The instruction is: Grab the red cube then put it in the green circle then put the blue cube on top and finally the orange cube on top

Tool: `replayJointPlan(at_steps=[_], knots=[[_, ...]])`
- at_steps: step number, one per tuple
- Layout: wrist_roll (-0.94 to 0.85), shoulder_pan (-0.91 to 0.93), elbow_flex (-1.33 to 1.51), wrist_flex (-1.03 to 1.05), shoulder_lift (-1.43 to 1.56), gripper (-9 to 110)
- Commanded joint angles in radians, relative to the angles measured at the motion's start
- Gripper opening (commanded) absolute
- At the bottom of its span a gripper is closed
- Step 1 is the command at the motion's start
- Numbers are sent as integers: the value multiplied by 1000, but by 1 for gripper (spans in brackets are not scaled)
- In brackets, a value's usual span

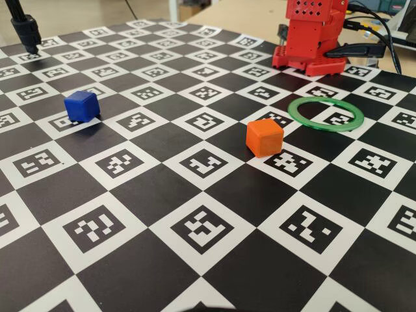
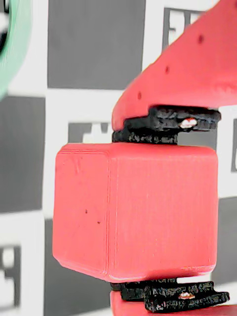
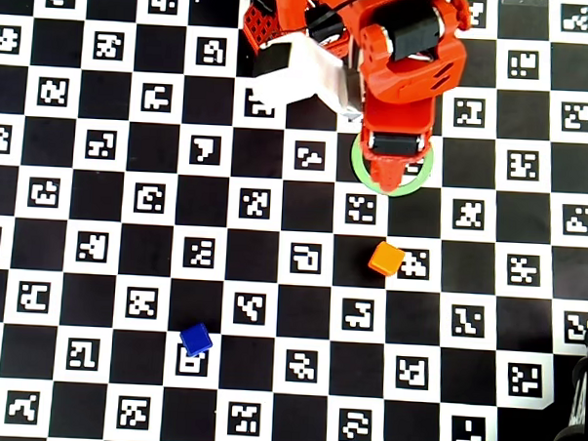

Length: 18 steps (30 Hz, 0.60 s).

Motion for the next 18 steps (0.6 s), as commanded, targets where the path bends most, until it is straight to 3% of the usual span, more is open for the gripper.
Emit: replayJointPlan(at_steps=[1, 18], knots=[[61, -63, -2, 81, 18, -4], [107, -120, 124, -37, 29, -4]])
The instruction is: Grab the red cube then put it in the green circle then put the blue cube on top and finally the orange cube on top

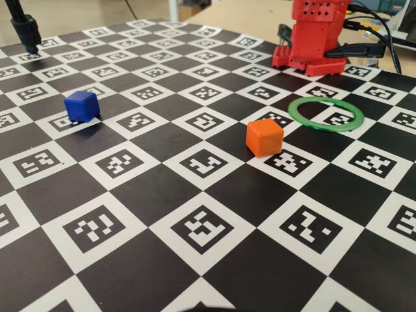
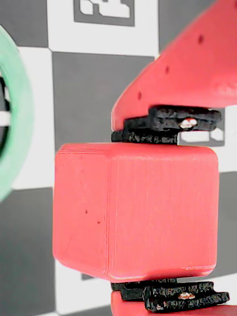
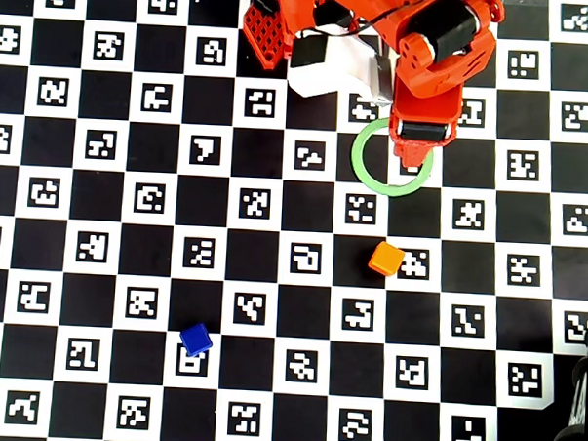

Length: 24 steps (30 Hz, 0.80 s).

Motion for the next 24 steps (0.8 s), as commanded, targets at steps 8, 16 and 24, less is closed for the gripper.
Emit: replayJointPlan(at_steps=[8, 16, 24], knots=[[-40, 0, 120, -130, 57, -4], [-83, -26, 253, -215, 98, -4], [-112, -52, 351, -302, 158, -4]])
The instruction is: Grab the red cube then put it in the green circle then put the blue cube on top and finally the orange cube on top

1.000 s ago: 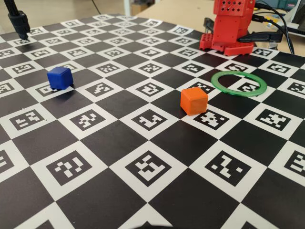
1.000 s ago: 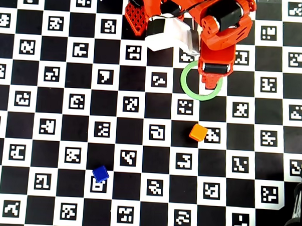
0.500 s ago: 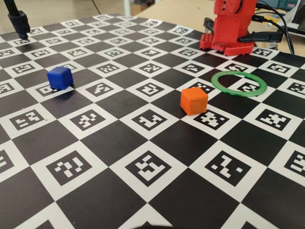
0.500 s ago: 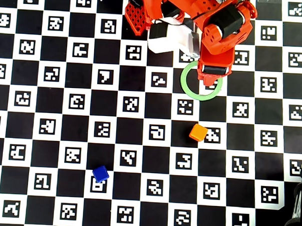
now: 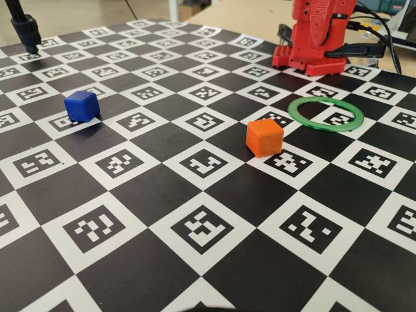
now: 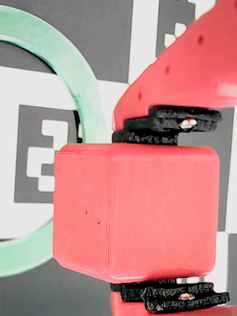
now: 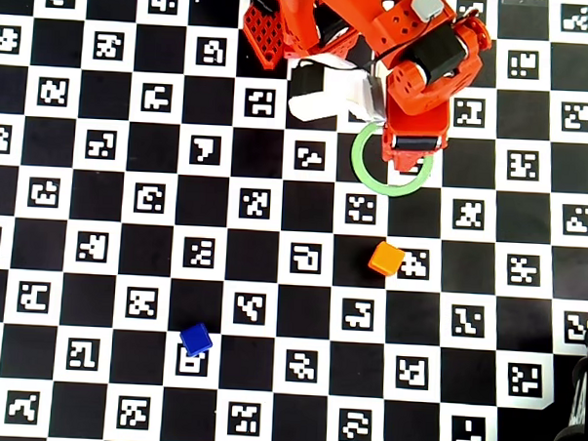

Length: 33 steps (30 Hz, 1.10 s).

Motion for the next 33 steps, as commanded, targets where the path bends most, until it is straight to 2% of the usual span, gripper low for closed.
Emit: replayJointPlan(at_steps=[1, 21, 33], knots=[[-12, -28, 6, -41, 72, -4], [31, -146, 213, -252, -48, -1], [81, -114, 255, -367, -92, 0]])
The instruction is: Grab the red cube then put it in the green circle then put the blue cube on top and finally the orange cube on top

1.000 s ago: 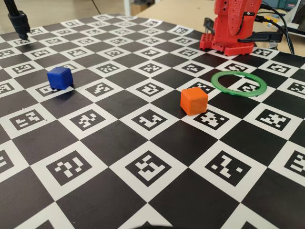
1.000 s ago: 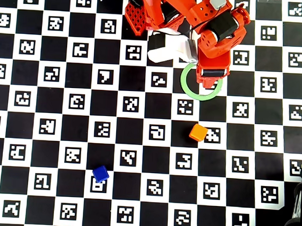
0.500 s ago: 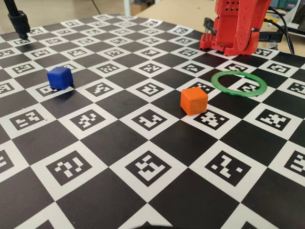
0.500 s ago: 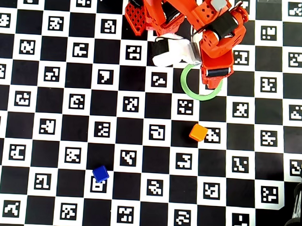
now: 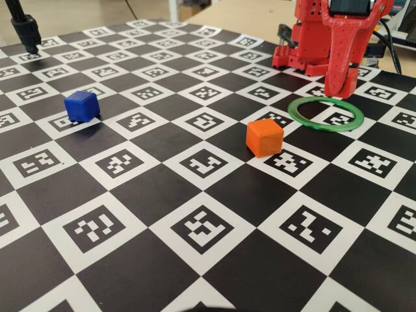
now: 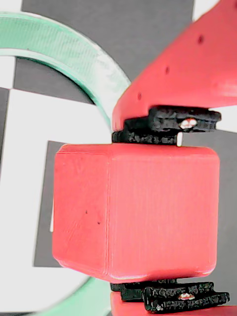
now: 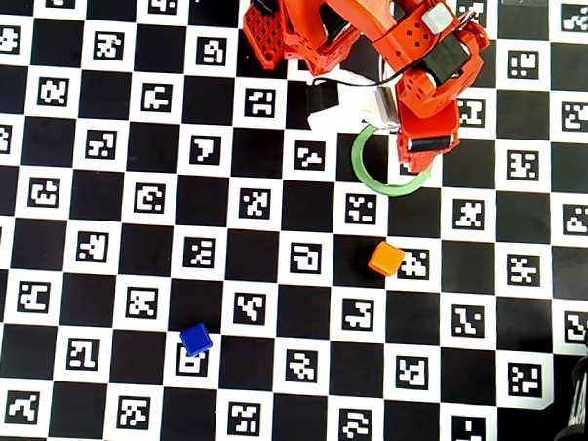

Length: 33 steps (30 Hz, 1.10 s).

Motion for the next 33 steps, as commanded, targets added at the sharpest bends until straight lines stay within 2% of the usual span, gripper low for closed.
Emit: replayJointPlan(at_steps=[1, 33], knots=[[5, 17, -11, -15, -2, 0], [-17, 58, 107, -149, -44, -1]])
